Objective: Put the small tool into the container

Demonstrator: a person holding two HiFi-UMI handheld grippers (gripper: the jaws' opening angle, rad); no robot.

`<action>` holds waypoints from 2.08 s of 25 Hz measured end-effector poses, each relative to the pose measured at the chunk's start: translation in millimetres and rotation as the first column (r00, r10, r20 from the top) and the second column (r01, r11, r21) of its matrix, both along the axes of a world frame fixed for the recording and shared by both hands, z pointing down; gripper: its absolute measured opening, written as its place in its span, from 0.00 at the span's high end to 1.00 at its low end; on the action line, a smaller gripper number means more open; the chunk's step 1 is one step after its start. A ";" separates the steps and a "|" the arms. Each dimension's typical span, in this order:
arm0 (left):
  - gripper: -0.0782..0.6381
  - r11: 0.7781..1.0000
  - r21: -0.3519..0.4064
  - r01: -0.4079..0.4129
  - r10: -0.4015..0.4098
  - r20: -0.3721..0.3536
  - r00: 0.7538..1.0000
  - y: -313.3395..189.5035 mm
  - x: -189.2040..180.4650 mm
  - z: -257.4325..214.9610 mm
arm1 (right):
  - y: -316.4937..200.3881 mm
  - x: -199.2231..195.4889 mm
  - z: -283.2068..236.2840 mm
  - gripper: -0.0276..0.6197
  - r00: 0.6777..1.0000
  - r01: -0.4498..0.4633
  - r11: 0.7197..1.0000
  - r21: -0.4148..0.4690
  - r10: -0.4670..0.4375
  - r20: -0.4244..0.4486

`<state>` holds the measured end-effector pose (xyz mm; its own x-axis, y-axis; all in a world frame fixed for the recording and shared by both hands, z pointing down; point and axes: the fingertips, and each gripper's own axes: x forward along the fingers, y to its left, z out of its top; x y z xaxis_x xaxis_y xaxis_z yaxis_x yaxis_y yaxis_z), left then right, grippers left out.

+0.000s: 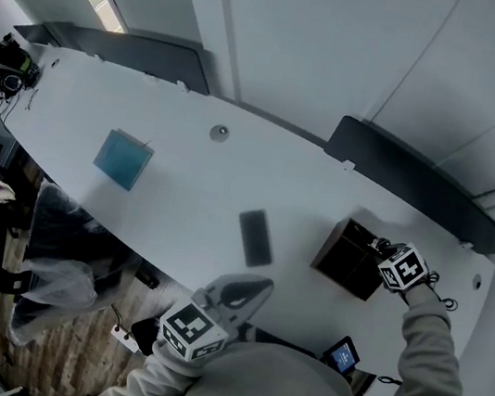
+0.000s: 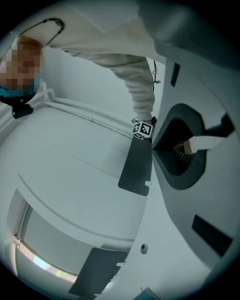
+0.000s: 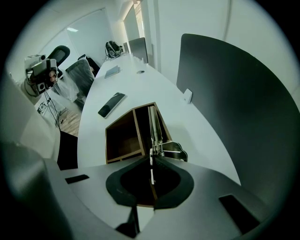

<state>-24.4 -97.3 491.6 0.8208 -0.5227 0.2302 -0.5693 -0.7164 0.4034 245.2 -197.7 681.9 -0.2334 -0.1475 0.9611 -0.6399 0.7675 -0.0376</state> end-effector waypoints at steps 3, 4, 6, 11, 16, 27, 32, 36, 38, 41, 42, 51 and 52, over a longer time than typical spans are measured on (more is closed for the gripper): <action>0.90 1.000 -0.004 0.000 0.000 0.003 1.000 1.5 -2.3 -0.1 | 1.1 0.6 -0.5 0.92 1.000 -0.004 1.000 0.001 0.004 0.007; 0.90 1.000 -0.005 0.000 0.000 0.005 1.000 1.7 -3.1 0.1 | 0.8 0.5 -0.5 0.92 1.000 -0.002 1.000 0.002 0.002 0.006; 0.90 1.000 -0.007 -0.001 0.001 0.006 1.000 2.6 -4.1 0.6 | -0.2 0.8 -0.9 0.92 1.000 -0.001 1.000 0.008 0.001 0.005; 0.90 1.000 -0.013 -0.015 0.015 0.012 1.000 4.5 -4.1 3.3 | 2.3 -4.3 -8.8 0.70 0.987 -0.083 0.996 -0.037 0.087 0.133; 0.90 0.999 -0.012 -0.029 0.029 0.009 1.000 3.8 -1.0 1.1 | -2.1 -1.6 -21.0 0.69 0.973 -0.145 0.989 0.010 0.140 0.183; 0.90 0.995 -0.002 -0.098 0.098 0.019 0.995 4.5 10.4 -0.4 | -5.2 -4.3 -46.6 0.67 0.936 -0.261 0.957 0.125 0.220 0.274; 0.90 0.992 0.024 -0.120 0.120 0.014 0.993 -2.4 12.7 -12.7 | 0.7 -11.6 -76.1 0.68 0.915 -0.322 0.919 0.226 0.241 0.324; 0.90 0.986 0.054 -0.157 0.156 0.030 0.987 -8.8 19.3 -17.7 | 5.8 -8.7 -102.6 0.89 0.836 -0.464 0.854 0.234 0.335 0.435; 0.90 0.981 0.062 -0.184 0.182 0.044 0.982 -12.2 24.9 -21.2 | 9.5 -5.7 -114.8 0.92 0.785 -0.529 0.819 0.223 0.373 0.495; 0.90 0.968 0.089 -0.236 0.230 0.070 0.971 -16.1 37.0 -29.2 | 18.8 -0.5 -141.1 0.92 0.710 -0.607 0.762 0.225 0.393 0.584; 0.90 0.964 0.100 -0.246 0.240 0.074 0.968 -18.2 40.4 -32.2 | 21.7 1.4 -151.9 0.92 0.687 -0.629 0.743 0.229 0.393 0.611; 0.90 0.938 0.158 -0.310 0.306 0.049 0.951 -32.1 69.7 -55.6 | 57.8 -10.0 -247.1 0.92 0.655 -0.665 0.664 0.342 0.299 0.694; 0.90 0.933 0.167 -0.320 0.316 0.049 0.947 -33.1 73.0 -60.9 | 61.5 -15.7 -260.3 0.92 0.660 -0.660 0.658 0.363 0.276 0.699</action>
